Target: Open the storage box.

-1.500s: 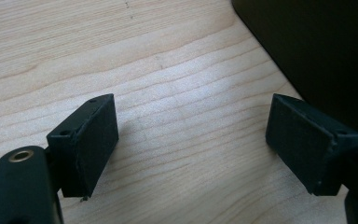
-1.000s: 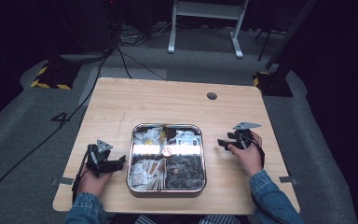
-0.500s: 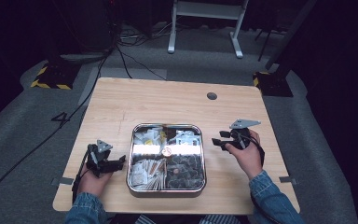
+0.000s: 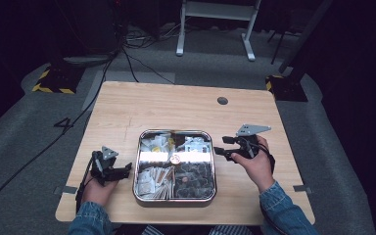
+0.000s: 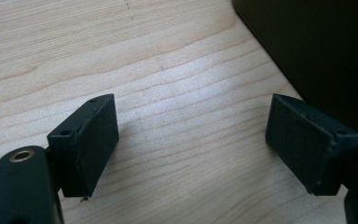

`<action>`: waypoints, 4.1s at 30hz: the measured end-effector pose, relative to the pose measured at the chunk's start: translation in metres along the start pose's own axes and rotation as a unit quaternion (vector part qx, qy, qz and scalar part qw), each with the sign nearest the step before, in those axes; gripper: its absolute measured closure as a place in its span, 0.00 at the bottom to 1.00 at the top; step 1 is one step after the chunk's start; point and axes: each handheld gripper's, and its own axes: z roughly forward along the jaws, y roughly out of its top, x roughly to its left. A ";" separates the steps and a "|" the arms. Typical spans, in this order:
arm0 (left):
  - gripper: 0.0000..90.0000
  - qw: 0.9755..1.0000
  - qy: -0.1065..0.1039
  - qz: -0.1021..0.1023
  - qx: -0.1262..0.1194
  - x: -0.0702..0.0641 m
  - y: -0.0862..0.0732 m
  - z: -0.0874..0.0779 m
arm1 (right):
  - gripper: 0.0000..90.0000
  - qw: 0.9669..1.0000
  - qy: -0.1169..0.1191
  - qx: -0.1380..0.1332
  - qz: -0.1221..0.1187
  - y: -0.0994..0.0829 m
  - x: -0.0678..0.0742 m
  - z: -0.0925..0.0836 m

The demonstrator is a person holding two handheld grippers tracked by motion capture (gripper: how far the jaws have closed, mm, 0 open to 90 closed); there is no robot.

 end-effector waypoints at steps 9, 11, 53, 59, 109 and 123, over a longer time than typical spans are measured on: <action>0.19 1.000 0.000 0.000 0.000 0.000 0.000 0.000 | 0.41 0.999 0.035 0.006 -0.021 0.008 0.021 0.011; 0.19 1.000 0.000 0.000 0.000 0.000 0.000 0.000 | 0.41 0.999 0.044 0.009 -0.027 0.010 0.025 0.013; 0.20 1.000 0.000 0.001 -0.001 0.000 0.000 0.001 | 0.64 0.986 0.099 0.075 -0.108 0.032 0.094 0.102; 0.20 1.000 0.002 0.000 -0.001 0.000 0.000 0.000 | 0.65 0.987 0.098 0.069 -0.109 0.030 0.094 0.103; 0.21 1.000 -0.010 0.008 -0.001 0.000 0.002 0.001 | 0.65 0.993 0.073 -0.046 -0.085 0.059 0.076 0.010; 0.17 1.000 -0.019 0.023 0.003 0.000 0.004 0.004 | 0.65 0.994 0.038 -0.077 -0.061 0.049 0.045 -0.034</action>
